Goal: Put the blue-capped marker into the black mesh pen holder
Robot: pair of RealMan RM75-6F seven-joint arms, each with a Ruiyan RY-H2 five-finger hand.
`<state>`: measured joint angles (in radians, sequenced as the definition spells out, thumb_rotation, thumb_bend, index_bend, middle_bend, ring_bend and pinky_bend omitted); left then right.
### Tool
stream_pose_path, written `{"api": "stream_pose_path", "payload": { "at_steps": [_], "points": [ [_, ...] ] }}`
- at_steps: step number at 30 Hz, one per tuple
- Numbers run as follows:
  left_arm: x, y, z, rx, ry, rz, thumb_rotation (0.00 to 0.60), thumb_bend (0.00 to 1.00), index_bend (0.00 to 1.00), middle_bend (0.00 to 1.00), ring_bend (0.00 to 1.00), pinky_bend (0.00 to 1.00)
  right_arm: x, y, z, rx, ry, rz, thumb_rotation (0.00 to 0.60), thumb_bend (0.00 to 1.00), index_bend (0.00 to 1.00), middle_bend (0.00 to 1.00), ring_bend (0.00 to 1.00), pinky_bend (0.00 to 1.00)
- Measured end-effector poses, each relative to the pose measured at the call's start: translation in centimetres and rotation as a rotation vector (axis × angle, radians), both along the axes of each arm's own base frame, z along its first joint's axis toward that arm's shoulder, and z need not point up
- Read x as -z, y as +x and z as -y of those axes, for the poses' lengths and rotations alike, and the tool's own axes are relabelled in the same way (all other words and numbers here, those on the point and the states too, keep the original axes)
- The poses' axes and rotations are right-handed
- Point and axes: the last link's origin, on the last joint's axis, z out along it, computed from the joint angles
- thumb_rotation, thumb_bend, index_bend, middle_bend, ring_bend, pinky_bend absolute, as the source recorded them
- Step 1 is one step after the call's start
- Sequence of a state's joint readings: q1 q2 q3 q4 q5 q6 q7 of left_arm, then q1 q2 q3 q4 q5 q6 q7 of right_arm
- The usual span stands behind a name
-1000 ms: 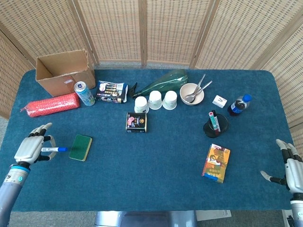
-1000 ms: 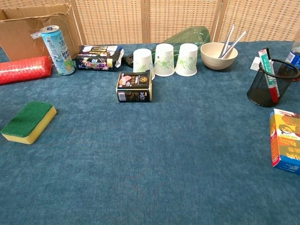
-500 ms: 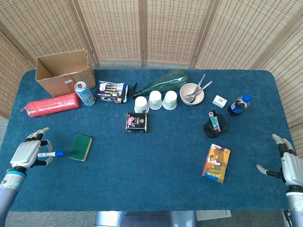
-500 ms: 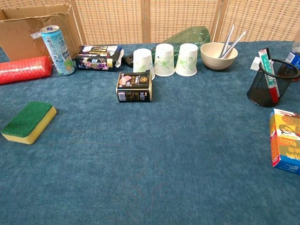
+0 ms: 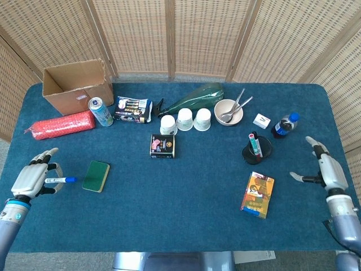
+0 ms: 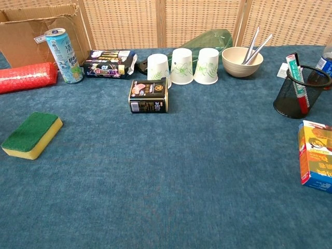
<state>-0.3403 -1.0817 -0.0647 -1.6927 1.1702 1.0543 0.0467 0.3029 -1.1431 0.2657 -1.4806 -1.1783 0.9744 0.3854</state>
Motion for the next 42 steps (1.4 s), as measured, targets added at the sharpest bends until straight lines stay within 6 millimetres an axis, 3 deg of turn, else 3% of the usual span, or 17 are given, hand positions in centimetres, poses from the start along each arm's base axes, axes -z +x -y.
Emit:
{"api": "stream_pose_path", "payload": {
  "at_steps": [6,18,33,38,42],
  "points": [
    [-0.5,0.5,0.2,0.024,0.017,0.010,0.600,0.42,0.58,0.00,0.00,0.10,1.7,0.6,2.3,0.019,0.062,0.033,0.600,0.00,0.00,0.00,0.00,0.20],
    [-1.0,1.0,0.5,0.050,0.034,0.019,0.600,0.42,0.58,0.00,0.00,0.10,5.2,0.9,4.1,0.036,0.131,0.033,0.600,0.00,0.00,0.00,0.00,0.18],
    [-1.2,0.8,0.3,0.046,0.037,0.026,0.600,0.42,0.58,0.00,0.00,0.10,6.9,2.2,6.8,0.034,0.133,0.053,0.600,0.00,0.00,0.00,0.00,0.18],
    [-1.3,0.6,0.3,0.042,0.041,0.025,0.600,0.42,0.58,0.00,0.00,0.10,7.9,2.5,7.1,0.038,0.137,0.066,0.600,0.00,0.00,0.01,0.00,0.25],
    [-1.4,0.5,0.2,0.038,0.048,0.025,0.600,0.42,0.58,0.00,0.00,0.10,8.6,2.7,7.3,0.034,0.109,0.076,0.600,0.00,0.01,0.13,0.09,0.33]
  ]
}}
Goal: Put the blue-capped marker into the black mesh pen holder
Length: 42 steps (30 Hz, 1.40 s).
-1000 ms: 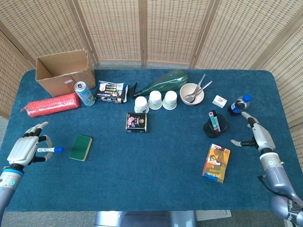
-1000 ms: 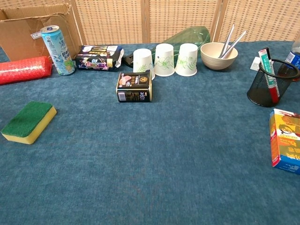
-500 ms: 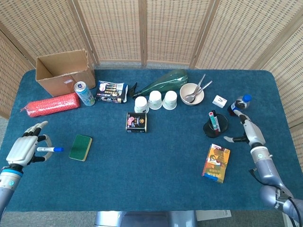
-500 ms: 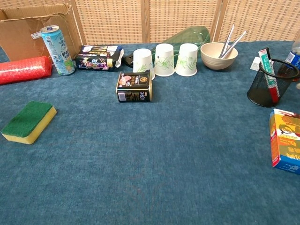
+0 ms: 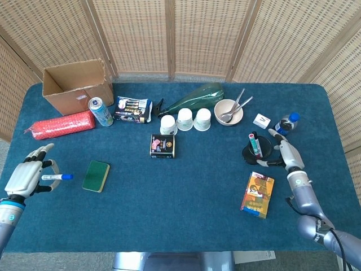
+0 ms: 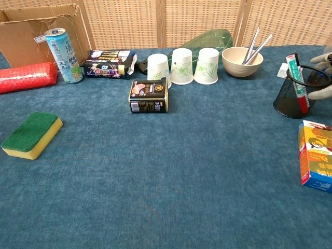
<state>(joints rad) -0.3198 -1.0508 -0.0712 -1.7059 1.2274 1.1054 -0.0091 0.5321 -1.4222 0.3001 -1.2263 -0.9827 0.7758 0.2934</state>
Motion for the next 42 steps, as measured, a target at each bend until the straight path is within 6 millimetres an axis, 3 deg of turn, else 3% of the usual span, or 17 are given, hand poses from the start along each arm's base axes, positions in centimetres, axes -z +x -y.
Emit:
{"api": "stream_pose_path", "payload": {
  "at_steps": [4,10,23,29,42],
  "points": [
    [0.0,0.0,0.0,0.000,0.002,0.001,0.600,0.42,0.58,0.00,0.00,0.10,0.6,-0.2,0.0,0.001,-0.033,0.007,0.600,0.00,0.10,0.28,0.23,0.42],
    [-0.1,0.0,0.0,0.001,0.005,0.002,0.600,0.42,0.58,0.00,0.00,0.10,1.0,-0.6,-0.1,0.008,-0.079,0.015,0.600,0.00,0.28,0.42,0.37,0.44],
    [-0.3,0.2,0.1,0.009,0.007,0.015,0.600,0.42,0.58,0.00,0.00,0.10,0.8,0.0,-1.6,-0.027,-0.152,0.056,0.600,0.00,0.37,0.47,0.41,0.46],
    [-0.2,0.3,0.2,0.012,0.002,0.019,0.600,0.42,0.58,0.00,0.00,0.11,0.7,2.1,-3.0,-0.105,-0.134,0.094,0.600,0.00,0.38,0.47,0.41,0.46],
    [-0.3,0.3,0.2,0.014,0.001,0.029,0.600,0.42,0.58,0.00,0.00,0.11,3.2,10.8,-7.2,-0.424,0.019,0.128,0.600,0.00,0.38,0.46,0.41,0.46]
  ]
}}
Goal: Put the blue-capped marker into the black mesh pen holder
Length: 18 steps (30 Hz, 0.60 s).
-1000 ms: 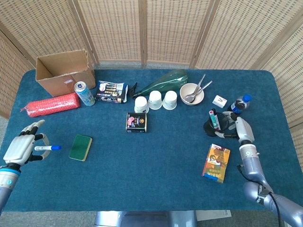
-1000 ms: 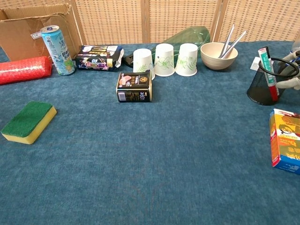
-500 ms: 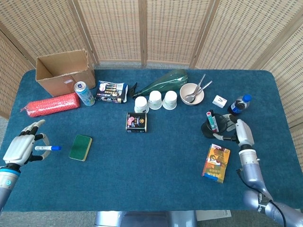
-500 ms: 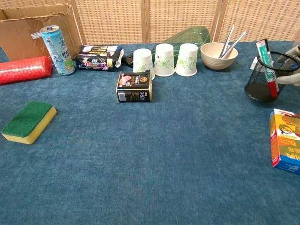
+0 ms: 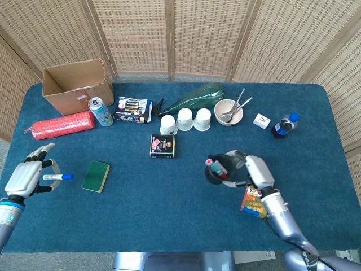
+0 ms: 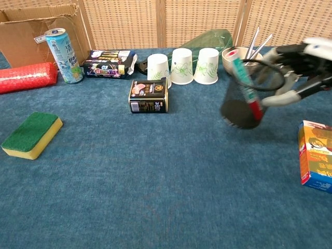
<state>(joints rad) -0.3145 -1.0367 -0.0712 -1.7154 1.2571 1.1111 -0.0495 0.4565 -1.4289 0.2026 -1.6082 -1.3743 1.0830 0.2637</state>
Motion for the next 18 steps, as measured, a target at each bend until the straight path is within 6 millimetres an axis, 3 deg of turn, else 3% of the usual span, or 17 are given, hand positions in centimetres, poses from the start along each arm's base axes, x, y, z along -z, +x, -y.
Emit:
{"api": "stream_pose_path", "payload": {
  "at_steps": [18],
  "points": [
    [-0.6,0.0,-0.1,0.005,0.006,0.033,0.600,0.42,0.58,0.00,0.00,0.11,5.0,7.6,-1.8,-0.218,0.128,0.032,0.600,0.00,0.38,0.46,0.41,0.46]
  ]
}}
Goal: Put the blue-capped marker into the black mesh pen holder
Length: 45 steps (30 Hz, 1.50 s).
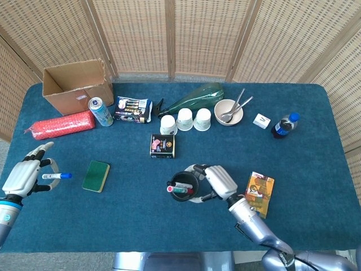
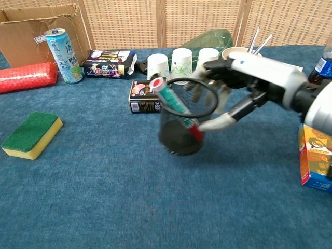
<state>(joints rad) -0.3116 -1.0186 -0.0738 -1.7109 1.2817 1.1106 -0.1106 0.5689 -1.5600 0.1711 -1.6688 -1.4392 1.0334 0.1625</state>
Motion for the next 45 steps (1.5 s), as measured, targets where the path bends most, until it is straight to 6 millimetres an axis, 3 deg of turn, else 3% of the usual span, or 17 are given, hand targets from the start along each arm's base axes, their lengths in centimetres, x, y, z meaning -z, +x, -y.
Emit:
{"api": "stream_pose_path", "payload": {
  "at_steps": [18,33,41,45],
  "points": [
    [-0.1,-0.2,0.0,-0.001,-0.007,0.015,0.600,0.42,0.58,0.00,0.00,0.11,4.5,5.7,-2.3,-0.050,0.092,0.087,0.600,0.00,0.38,0.46,0.41,0.46],
    [-0.5,-0.2,0.0,0.001,0.000,0.025,0.600,0.42,0.58,0.00,0.00,0.11,8.9,4.5,-2.3,0.011,0.127,0.061,0.600,0.00,0.38,0.47,0.41,0.46],
    [-0.6,-0.3,0.0,0.000,0.001,0.027,0.600,0.42,0.58,0.00,0.00,0.11,9.8,4.6,-2.8,-0.005,0.106,0.050,0.600,0.00,0.38,0.46,0.40,0.46],
    [-0.7,-0.3,0.0,-0.002,0.007,0.028,0.600,0.42,0.58,0.00,0.00,0.11,9.7,4.6,-2.8,-0.014,0.096,0.049,0.600,0.00,0.26,0.36,0.33,0.42]
  ]
}}
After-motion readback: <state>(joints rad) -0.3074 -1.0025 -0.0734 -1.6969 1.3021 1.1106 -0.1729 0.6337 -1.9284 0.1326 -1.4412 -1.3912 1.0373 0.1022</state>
